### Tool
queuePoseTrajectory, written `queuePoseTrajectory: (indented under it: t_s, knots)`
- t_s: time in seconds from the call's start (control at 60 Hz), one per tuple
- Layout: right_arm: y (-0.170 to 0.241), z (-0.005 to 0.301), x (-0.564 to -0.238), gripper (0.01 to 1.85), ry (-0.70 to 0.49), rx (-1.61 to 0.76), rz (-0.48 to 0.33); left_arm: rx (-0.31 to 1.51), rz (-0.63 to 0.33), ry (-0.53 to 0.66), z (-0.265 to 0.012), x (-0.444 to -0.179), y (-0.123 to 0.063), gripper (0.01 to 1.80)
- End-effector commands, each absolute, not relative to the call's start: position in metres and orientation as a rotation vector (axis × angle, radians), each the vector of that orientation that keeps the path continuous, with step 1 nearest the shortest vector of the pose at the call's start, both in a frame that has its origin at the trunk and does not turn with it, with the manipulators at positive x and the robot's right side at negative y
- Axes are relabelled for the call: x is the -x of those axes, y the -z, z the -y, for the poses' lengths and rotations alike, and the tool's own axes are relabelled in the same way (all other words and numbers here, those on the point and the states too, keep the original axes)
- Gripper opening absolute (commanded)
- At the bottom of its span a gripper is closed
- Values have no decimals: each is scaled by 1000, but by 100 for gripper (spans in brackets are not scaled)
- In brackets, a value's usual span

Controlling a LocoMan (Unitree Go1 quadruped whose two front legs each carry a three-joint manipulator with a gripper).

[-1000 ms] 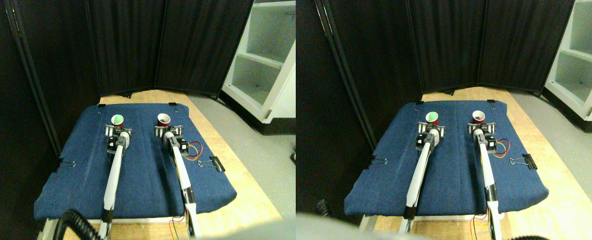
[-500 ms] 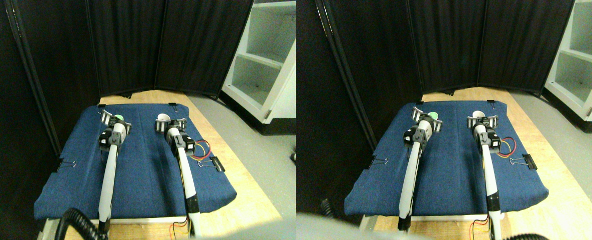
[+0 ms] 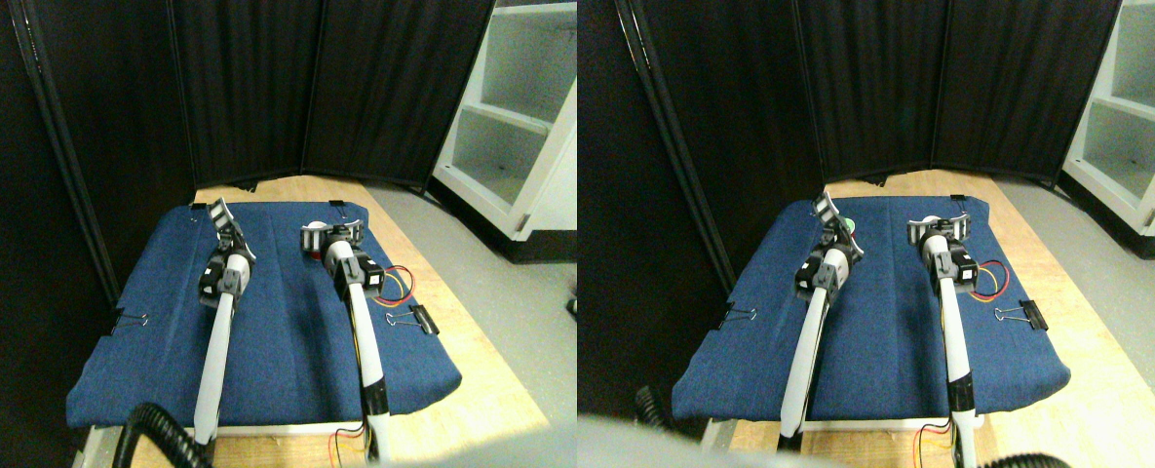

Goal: Pour (bimanual)

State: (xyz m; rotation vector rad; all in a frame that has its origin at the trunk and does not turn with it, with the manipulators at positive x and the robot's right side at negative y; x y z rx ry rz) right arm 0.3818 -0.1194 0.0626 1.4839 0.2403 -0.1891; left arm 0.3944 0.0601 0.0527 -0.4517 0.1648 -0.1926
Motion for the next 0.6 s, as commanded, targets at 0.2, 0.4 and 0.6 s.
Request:
queuePoseTrajectory:
  t_s: [0.2, 0.4, 0.6]
  knots:
    - [-80, 109, -377, 142, 58, -1180, -79, 122, -104, 301, -55, -391, -60, 154]
    - [-83, 102, -373, 141, 3, -939, -35, -24, 7, 387, -53, -390, -57, 145]
    - [-82, 100, -374, 140, 15, -929, -43, -63, 152, 516, -52, -392, -57, 99]
